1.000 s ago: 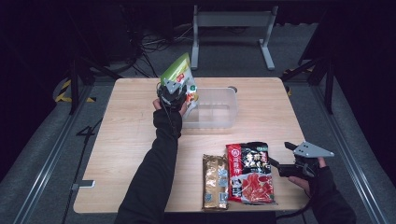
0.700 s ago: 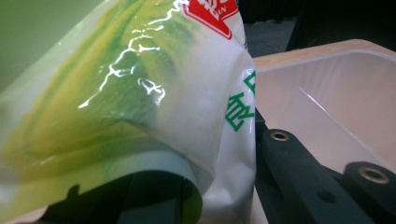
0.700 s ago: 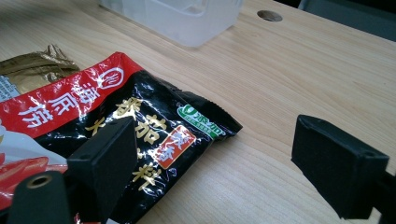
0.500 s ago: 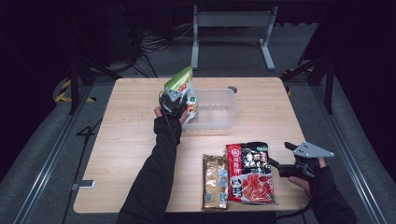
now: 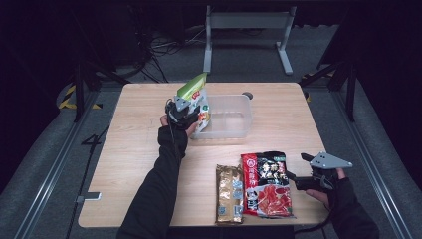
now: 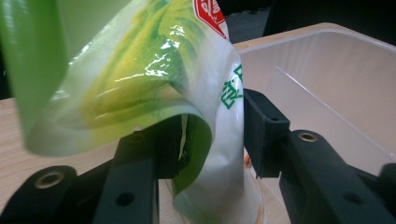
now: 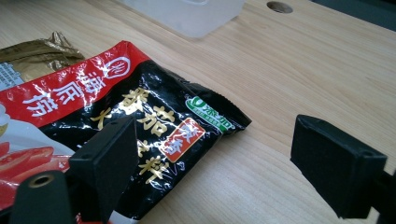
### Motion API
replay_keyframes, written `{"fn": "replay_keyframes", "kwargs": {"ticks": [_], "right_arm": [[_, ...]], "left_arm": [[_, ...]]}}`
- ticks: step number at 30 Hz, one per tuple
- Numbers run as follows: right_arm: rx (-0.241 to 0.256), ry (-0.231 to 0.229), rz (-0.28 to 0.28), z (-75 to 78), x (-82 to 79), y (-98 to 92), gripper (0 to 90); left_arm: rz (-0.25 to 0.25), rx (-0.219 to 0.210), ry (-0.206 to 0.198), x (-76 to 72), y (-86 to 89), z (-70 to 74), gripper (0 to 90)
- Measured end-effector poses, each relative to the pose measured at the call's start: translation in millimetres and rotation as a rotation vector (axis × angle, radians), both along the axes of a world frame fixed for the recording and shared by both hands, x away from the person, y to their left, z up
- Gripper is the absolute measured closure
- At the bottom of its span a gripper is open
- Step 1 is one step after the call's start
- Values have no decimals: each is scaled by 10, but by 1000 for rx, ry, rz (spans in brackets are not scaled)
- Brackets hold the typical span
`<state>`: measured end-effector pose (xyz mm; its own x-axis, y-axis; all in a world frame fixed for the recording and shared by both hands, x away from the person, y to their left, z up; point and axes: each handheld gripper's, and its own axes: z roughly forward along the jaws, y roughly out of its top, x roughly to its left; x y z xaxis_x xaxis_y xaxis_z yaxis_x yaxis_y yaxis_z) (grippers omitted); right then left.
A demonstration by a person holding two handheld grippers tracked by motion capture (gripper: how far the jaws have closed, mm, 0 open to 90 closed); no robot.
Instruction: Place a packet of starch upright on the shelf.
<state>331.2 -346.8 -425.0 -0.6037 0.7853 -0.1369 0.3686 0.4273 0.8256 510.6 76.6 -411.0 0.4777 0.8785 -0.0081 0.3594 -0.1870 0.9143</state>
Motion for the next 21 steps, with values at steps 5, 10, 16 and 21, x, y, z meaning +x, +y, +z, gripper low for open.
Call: {"fn": "replay_keyframes", "kwargs": {"ticks": [5,10,16,21], "right_arm": [[-4,4,7,0,-2,17,156],[0,15,8,-5,2,22,162],[-1,24,14,-10,3,50,166],[33,47,33,21,-16,80,193]], "left_arm": [[-33,12,-4,-113,35,45,481],[-56,52,-12,-255,57,84,342],[-121,49,-12,-425,117,130,259],[-175,25,-19,-574,206,179,222]]}}
